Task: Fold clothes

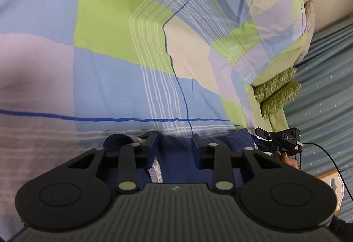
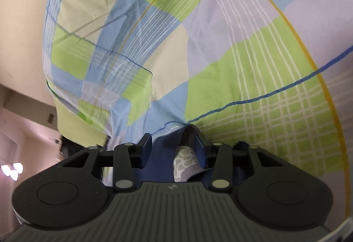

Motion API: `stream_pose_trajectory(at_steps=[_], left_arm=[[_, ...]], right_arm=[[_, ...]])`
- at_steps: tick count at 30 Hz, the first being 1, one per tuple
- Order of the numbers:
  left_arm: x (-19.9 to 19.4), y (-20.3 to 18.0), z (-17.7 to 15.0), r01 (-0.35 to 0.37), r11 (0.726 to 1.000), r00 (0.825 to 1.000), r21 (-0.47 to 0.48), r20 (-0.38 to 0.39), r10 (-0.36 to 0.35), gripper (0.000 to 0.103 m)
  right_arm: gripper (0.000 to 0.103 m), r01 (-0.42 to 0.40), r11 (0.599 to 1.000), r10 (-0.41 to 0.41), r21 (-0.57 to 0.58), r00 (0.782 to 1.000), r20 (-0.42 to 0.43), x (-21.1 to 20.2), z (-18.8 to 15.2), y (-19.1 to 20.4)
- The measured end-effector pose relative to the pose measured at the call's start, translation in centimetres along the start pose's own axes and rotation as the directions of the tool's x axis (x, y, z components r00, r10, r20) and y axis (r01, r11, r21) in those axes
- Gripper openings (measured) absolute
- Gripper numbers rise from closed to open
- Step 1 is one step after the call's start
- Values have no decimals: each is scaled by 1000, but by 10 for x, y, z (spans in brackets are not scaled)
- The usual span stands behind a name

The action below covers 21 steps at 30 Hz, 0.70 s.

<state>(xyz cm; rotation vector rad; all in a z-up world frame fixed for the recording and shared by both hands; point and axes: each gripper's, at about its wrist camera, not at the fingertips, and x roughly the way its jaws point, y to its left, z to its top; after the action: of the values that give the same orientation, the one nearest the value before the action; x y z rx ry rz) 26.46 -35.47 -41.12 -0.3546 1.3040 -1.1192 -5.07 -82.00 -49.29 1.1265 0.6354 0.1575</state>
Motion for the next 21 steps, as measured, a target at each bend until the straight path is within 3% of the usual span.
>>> stream_pose_trajectory(at_steps=[1, 2, 3, 6, 10, 13, 17, 21], left_arm=[[-1, 1, -2, -1, 1000, 1000, -1, 9, 1, 4], [-1, 2, -4, 1, 1000, 1000, -1, 17, -1, 3], [-3, 3, -8, 7, 1000, 999, 3, 32, -7, 0], [-15, 1, -20, 4, 1000, 994, 30, 105, -7, 0], [-28, 4, -35, -33, 999, 983, 33, 183, 26, 0], [-27, 8, -38, -41, 999, 982, 20, 186, 37, 0], [-29, 5, -37, -57, 998, 981, 29, 188, 50, 0], [-29, -3, -38, -89, 994, 980, 55, 183, 78, 0]], right_arm=[[25, -7, 1000, 7, 9, 1000, 0, 2, 2, -1], [20, -4, 1000, 4, 13, 1000, -1, 4, 1, 0], [2, 1, 1000, -1, 15, 1000, -3, 5, 1, 0], [1, 8, 1000, -8, 7, 1000, -4, 6, -2, 3], [0, 60, 996, -53, -59, 991, 120, -32, -10, 10], [0, 103, 994, -94, -43, 980, 176, -52, -13, 3], [0, 137, 990, -131, -21, 976, 176, -66, -18, -7], [4, 126, 991, -114, -44, 970, 214, -73, -18, 1]])
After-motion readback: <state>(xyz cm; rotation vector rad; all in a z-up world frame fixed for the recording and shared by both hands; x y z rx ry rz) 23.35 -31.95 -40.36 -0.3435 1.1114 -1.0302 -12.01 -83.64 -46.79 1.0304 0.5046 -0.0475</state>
